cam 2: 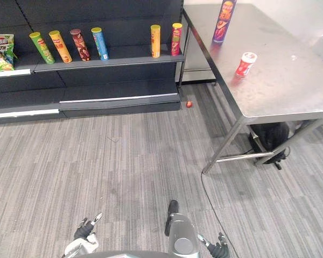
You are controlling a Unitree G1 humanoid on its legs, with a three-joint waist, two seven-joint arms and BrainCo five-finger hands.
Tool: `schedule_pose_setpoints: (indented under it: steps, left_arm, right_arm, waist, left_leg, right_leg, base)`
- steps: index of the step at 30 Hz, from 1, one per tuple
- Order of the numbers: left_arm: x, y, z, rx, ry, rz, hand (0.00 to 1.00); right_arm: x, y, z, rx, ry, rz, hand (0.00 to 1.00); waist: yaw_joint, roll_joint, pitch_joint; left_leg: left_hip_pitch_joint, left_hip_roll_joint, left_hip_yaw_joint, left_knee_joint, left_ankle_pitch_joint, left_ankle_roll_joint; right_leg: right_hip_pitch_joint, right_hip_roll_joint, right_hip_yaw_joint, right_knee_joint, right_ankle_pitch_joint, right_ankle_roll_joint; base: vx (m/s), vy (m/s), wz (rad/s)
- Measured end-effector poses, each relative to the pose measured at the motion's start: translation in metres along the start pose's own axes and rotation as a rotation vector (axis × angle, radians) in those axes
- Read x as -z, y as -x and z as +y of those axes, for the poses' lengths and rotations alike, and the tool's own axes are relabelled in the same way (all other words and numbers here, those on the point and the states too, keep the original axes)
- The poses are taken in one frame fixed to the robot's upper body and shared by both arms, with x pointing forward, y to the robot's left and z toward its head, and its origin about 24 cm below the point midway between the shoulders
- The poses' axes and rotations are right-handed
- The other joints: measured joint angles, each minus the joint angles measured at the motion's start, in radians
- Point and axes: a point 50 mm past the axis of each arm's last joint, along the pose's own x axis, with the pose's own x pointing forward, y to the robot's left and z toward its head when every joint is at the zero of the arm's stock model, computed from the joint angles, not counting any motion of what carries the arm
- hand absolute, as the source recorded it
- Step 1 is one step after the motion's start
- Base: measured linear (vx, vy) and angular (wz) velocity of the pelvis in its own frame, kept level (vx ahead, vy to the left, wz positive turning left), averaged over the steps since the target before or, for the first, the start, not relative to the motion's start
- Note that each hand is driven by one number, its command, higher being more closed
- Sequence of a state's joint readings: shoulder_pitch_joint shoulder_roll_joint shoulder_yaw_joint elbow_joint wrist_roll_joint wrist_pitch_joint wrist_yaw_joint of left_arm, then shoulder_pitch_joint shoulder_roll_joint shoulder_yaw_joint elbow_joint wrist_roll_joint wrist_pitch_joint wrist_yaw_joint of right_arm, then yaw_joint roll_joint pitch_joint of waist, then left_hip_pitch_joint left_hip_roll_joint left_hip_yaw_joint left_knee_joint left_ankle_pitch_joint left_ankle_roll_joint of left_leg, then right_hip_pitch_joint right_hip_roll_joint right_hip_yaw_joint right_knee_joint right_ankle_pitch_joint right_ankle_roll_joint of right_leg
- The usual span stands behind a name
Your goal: Put the gum and the chips on the shelf.
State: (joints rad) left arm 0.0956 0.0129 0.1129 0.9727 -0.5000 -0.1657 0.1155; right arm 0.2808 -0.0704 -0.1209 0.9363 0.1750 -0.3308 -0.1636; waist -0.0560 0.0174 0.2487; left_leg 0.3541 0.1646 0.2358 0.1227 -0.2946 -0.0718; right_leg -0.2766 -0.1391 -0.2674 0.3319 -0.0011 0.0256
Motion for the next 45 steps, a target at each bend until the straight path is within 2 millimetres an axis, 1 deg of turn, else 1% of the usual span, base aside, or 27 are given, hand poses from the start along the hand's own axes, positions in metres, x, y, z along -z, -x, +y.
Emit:
schedule_pose_setpoints:
  steps: [4, 5, 7, 8, 9, 10, 11, 12, 14, 15, 17, 19, 23, 24, 25, 26, 28, 29, 30, 32, 35, 37, 39, 40, 41, 43, 45]
  left_arm:
    - [0.002, 0.002, 0.001, 0.005, 0.022, 0.001, 0.00]
    - [0.006, 0.003, 0.007, -0.002, 0.028, 0.012, 0.00]
    - [0.015, 0.007, 0.018, -0.009, 0.019, 0.049, 0.00]
    - [0.019, 0.009, 0.022, -0.019, 0.018, 0.064, 0.00]
    - [0.024, 0.011, 0.033, -0.055, 0.027, 0.074, 0.00]
    - [0.019, 0.010, 0.037, -0.062, 0.017, 0.065, 0.00]
    - [0.019, 0.009, 0.036, -0.068, 0.030, 0.071, 0.00]
    - [0.019, 0.009, 0.035, -0.079, 0.049, 0.067, 0.00]
    - [0.019, 0.009, 0.037, -0.082, 0.046, 0.069, 0.00]
    - [0.021, 0.010, 0.039, -0.086, 0.044, 0.075, 0.00]
    - [0.024, 0.011, 0.044, -0.094, 0.038, 0.091, 0.00]
    - [0.030, 0.013, 0.051, -0.117, 0.029, 0.125, 0.00]
    - [0.058, 0.028, 0.067, -0.156, -0.005, 0.221, 0.00]
    - [0.063, 0.032, 0.075, -0.177, -0.013, 0.240, 0.00]
    - [0.064, 0.033, 0.078, -0.183, -0.017, 0.246, 0.00]
    - [0.061, 0.034, 0.085, -0.193, -0.038, 0.244, 0.00]
    - [0.053, 0.030, 0.090, -0.196, -0.076, 0.234, 0.00]
    - [0.045, 0.024, 0.085, -0.168, -0.104, 0.215, 0.00]
    - [0.041, 0.023, 0.085, -0.149, -0.127, 0.206, 0.00]
    - [0.038, 0.021, 0.081, -0.136, -0.133, 0.191, 0.00]
    - [0.026, 0.014, 0.071, -0.134, -0.146, 0.148, 0.00]
    - [0.018, 0.009, 0.061, -0.122, -0.148, 0.108, 0.00]
    - [0.014, 0.006, 0.054, -0.124, -0.142, 0.094, 0.00]
    - [0.012, 0.005, 0.053, -0.130, -0.140, 0.089, 0.00]
    - [0.006, 0.004, 0.056, -0.141, -0.126, 0.067, 0.00]
    - [0.012, 0.003, 0.038, -0.107, -0.102, 0.073, 0.00]
    - [0.013, 0.002, 0.028, -0.076, -0.091, 0.064, 0.00]
  right_arm:
    - [0.003, 0.000, 0.000, 0.000, 0.006, 0.034, 0.00]
    - [0.002, -0.001, -0.003, 0.004, 0.022, 0.037, 0.00]
    - [0.006, 0.000, -0.008, -0.001, 0.044, 0.052, 0.00]
    - [0.007, 0.000, -0.010, -0.010, 0.056, 0.056, 0.00]
    - [0.008, 0.000, -0.009, -0.030, 0.078, 0.056, 0.00]
    - [0.008, 0.000, -0.008, -0.035, 0.080, 0.060, 0.00]
    - [0.006, -0.002, -0.011, -0.028, 0.084, 0.066, 0.00]
    - [0.000, -0.008, -0.008, -0.032, 0.084, 0.062, 0.00]
    - [-0.004, -0.010, -0.006, -0.039, 0.081, 0.054, 0.00]
    - [-0.009, -0.013, -0.004, -0.042, 0.077, 0.039, 0.00]
    - [-0.013, -0.015, -0.002, -0.042, 0.063, 0.025, 0.00]
    - [-0.010, -0.014, -0.002, -0.030, 0.049, 0.038, 0.00]
    - [0.001, -0.009, -0.009, -0.010, 0.049, 0.056, 0.00]
    - [0.005, -0.007, -0.009, -0.009, 0.049, 0.067, 0.00]
    - [0.005, -0.006, -0.007, -0.012, 0.048, 0.067, 0.00]
    - [0.009, -0.004, 0.000, -0.017, 0.049, 0.075, 0.00]
    - [0.013, 0.000, 0.005, 0.000, 0.022, 0.090, 0.00]
    - [0.014, 0.000, 0.005, 0.007, 0.014, 0.095, 0.00]
    - [0.015, 0.000, 0.006, 0.007, 0.014, 0.103, 0.00]
    - [0.016, 0.000, 0.004, 0.020, 0.005, 0.107, 0.00]
    - [0.015, 0.000, 0.005, 0.010, 0.007, 0.105, 0.00]
    - [0.012, -0.002, 0.002, 0.011, 0.014, 0.097, 0.00]
    - [0.012, -0.002, 0.001, 0.013, 0.013, 0.096, 0.00]
    - [0.014, 0.000, 0.002, 0.012, 0.013, 0.101, 0.00]
    - [0.017, 0.002, 0.005, 0.006, 0.007, 0.105, 0.00]
    - [0.008, -0.004, -0.003, 0.027, 0.012, 0.073, 0.00]
    - [0.004, -0.007, -0.005, 0.036, 0.007, 0.065, 0.00]
  waist:
    - [0.005, -0.005, -0.010]
    - [0.002, 0.004, -0.018]
    - [0.004, 0.028, -0.040]
    - [0.009, 0.034, -0.049]
    - [0.018, 0.026, -0.064]
    - [0.022, 0.011, -0.057]
    - [0.031, 0.034, -0.056]
    - [0.037, 0.031, -0.047]
    - [0.038, 0.028, -0.047]
    - [0.038, 0.028, -0.047]
    - [0.038, 0.026, -0.046]
    - [0.037, 0.023, -0.044]
    - [0.035, 0.034, -0.038]
    - [0.042, 0.013, -0.044]
    - [0.045, 0.010, -0.050]
    - [0.046, -0.024, -0.065]
    - [0.034, -0.058, -0.083]
    - [0.032, -0.069, -0.072]
    - [0.032, -0.067, -0.064]
    - [0.029, -0.060, -0.063]
    - [0.025, -0.052, -0.062]
    - [0.024, -0.036, -0.055]
    - [0.022, -0.028, -0.047]
    - [0.021, -0.041, -0.047]
    - [0.024, -0.075, -0.044]
    - [0.001, -0.013, -0.028]
    - [-0.011, 0.011, -0.021]
  left_leg:
    - [-0.024, 0.022, -0.003, 0.162, 0.049, 0.007]
    - [-0.078, 0.058, -0.009, 0.305, 0.073, -0.007]
    - [-0.215, 0.131, -0.063, 0.574, 0.241, -0.106]
    - [-0.247, 0.157, -0.073, 0.625, 0.317, -0.099]
    - [-0.339, 0.201, -0.080, 0.766, 0.503, -0.090]
    - [-0.379, 0.218, -0.087, 0.834, 0.460, -0.089]
    - [-0.437, 0.233, -0.088, 0.907, 0.337, -0.070]
    - [-0.498, 0.218, -0.024, 0.925, 0.185, -0.039]
    - [-0.508, 0.172, 0.025, 0.771, 0.120, -0.039]
    - [-0.504, 0.129, 0.022, 0.517, 0.107, -0.040]
    - [-0.500, 0.092, -0.045, 0.197, 0.126, -0.052]
    - [-0.511, 0.086, -0.144, -0.011, 0.173, -0.075]
    - [-0.489, 0.102, -0.170, 0.001, 0.178, -0.082]
    - [-0.489, 0.073, -0.175, 0.073, 0.234, -0.093]
    - [-0.495, 0.049, -0.174, 0.116, 0.234, -0.093]
    - [-0.505, 0.006, -0.158, 0.190, 0.186, -0.082]
    - [-0.488, -0.043, -0.123, 0.201, 0.140, -0.056]
    - [-0.439, -0.066, -0.090, 0.179, 0.128, -0.034]
    - [-0.383, -0.080, -0.065, 0.155, 0.113, -0.008]
    - [-0.290, -0.086, -0.027, 0.123, 0.081, 0.026]
    - [-0.162, -0.073, 0.017, 0.029, 0.073, 0.041]
    - [-0.116, -0.043, 0.048, 0.000, 0.073, 0.042]
    - [-0.082, -0.016, 0.081, 0.001, 0.076, 0.037]
    - [-0.057, -0.024, 0.113, -0.007, 0.075, 0.035]
    - [-0.021, -0.066, 0.138, -0.031, 0.077, 0.015]
    - [-0.005, -0.037, 0.171, -0.063, 0.082, -0.017]
    - [0.008, -0.037, 0.198, -0.096, 0.115, -0.029]
  right_leg:
    - [0.040, 0.004, -0.009, 0.052, -0.072, -0.009]
    - [0.073, 0.023, -0.012, 0.026, -0.074, -0.011]
    - [0.152, 0.076, -0.031, -0.074, -0.074, -0.010]
    - [0.179, 0.094, -0.041, -0.110, -0.075, -0.011]
    - [0.215, 0.100, -0.042, -0.082, -0.113, -0.049]
    - [0.234, 0.115, -0.038, -0.099, -0.127, -0.056]
    - [0.255, 0.127, -0.031, -0.117, -0.131, -0.056]
    - [0.302, 0.124, -0.024, -0.155, -0.127, -0.053]
    - [0.347, 0.105, -0.018, -0.187, -0.122, -0.039]
    - [0.369, 0.093, -0.004, -0.203, -0.124, -0.036]
    - [0.370, 0.086, 0.030, -0.209, -0.133, -0.024]
    - [0.381, 0.073, 0.065, -0.203, -0.167, -0.011]
    - [0.458, 0.045, 0.145, -0.154, -0.260, 0.067]
    - [0.458, 0.008, 0.187, -0.110, -0.302, 0.088]
    - [0.455, -0.016, 0.208, -0.097, -0.320, 0.097]
    - [0.453, -0.063, 0.234, -0.062, -0.337, 0.088]
    - [0.342, -0.119, 0.281, 0.149, -0.280, 0.070]
    - [0.271, -0.148, 0.277, 0.300, -0.197, 0.041]
    - [0.216, -0.184, 0.268, 0.419, -0.090, 0.031]
    - [0.167, -0.217, 0.228, 0.553, -0.016, 0.031]
    - [0.112, -0.184, 0.024, 0.621, -0.190, 0.026]
    - [0.084, -0.122, -0.095, 0.533, -0.239, 0.016]
    - [0.070, -0.058, -0.183, 0.364, -0.242, 0.008]
    - [0.077, -0.028, -0.221, 0.182, -0.196, 0.018]
    - [0.086, -0.031, -0.241, 0.042, -0.085, -0.114]
    - [0.091, 0.015, -0.268, 0.031, -0.095, -0.116]
    - [0.088, 0.028, -0.264, 0.028, -0.115, -0.117]
  base:
    - [0.20, -0.137, -0.03]
    - [0.14, -0.088, -0.14]
    - [0.19, -0.092, -0.17]
    - [0.32, -0.090, -0.16]
    - [0.31, -0.080, -0.08]
    - [0.31, -0.083, -0.02]
    - [0.22, -0.051, -0.08]
    - [0.26, -0.059, -0.11]
    - [0.28, -0.039, -0.16]
    - [0.24, 0.017, -0.33]
    - [0.26, 0.079, -0.48]
    - [0.34, 0.206, -0.47]
    - [0.35, 0.329, -0.54]
    - [0.42, 0.426, -0.80]
    - [0.41, 0.410, -0.85]
    - [0.42, 0.352, -0.52]
    - [0.40, 0.355, -0.26]
    - [0.36, 0.386, -0.32]
    - [0.44, 0.440, -0.42]
    - [0.38, 0.303, -0.54]
    - [0.36, 0.140, -0.38]
    - [0.39, 0.031, -0.34]
    - [0.34, -0.016, -0.41]
    - [0.41, -0.061, -0.60]
    - [0.43, -0.071, -0.60]
    - [0.39, -0.051, -0.39]
    - [0.25, -0.047, -0.18]
